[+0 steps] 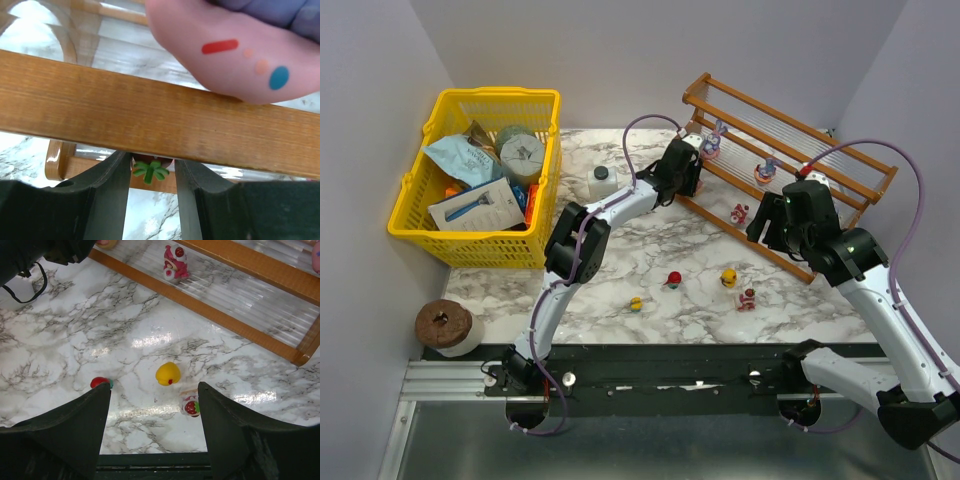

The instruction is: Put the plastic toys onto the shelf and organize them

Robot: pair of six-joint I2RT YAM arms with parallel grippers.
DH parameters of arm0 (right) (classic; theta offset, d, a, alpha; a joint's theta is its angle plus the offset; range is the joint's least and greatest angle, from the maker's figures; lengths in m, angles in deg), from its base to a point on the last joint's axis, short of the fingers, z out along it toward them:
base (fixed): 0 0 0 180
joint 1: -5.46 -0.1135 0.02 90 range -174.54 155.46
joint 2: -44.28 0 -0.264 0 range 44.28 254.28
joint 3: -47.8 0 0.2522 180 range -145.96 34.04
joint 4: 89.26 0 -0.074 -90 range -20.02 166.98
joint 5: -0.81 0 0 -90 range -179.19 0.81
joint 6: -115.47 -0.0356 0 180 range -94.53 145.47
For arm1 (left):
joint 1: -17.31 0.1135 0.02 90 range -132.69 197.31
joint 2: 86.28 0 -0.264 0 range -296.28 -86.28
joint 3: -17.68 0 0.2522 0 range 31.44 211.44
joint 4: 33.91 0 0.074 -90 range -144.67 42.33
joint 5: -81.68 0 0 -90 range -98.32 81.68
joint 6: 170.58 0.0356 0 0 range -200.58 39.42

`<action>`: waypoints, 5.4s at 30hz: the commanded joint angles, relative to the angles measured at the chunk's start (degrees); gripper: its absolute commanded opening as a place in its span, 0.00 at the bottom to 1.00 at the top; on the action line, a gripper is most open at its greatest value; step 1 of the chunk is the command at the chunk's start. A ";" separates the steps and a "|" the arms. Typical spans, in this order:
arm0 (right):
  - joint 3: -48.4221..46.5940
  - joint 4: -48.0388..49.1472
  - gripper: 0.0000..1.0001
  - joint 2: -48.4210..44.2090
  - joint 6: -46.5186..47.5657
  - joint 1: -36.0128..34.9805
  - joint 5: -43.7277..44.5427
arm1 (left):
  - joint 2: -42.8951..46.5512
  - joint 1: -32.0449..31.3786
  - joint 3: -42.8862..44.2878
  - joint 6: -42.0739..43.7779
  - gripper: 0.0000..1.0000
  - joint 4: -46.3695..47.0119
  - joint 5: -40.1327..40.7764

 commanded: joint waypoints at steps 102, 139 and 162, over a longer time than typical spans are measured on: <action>24.40 1.42 0.01 -1.60 -21.40 0.21 6.53 | 46.41 -4.69 -46.82 -4.61 0.79 4.53 -0.20; 20.61 7.21 0.01 7.89 -49.88 8.99 28.16 | 58.11 -4.25 -55.70 -6.64 0.79 1.28 -0.55; 29.23 28.31 0.01 5.96 -39.78 15.41 26.93 | 57.06 -3.99 -55.70 -6.99 0.79 0.66 -1.87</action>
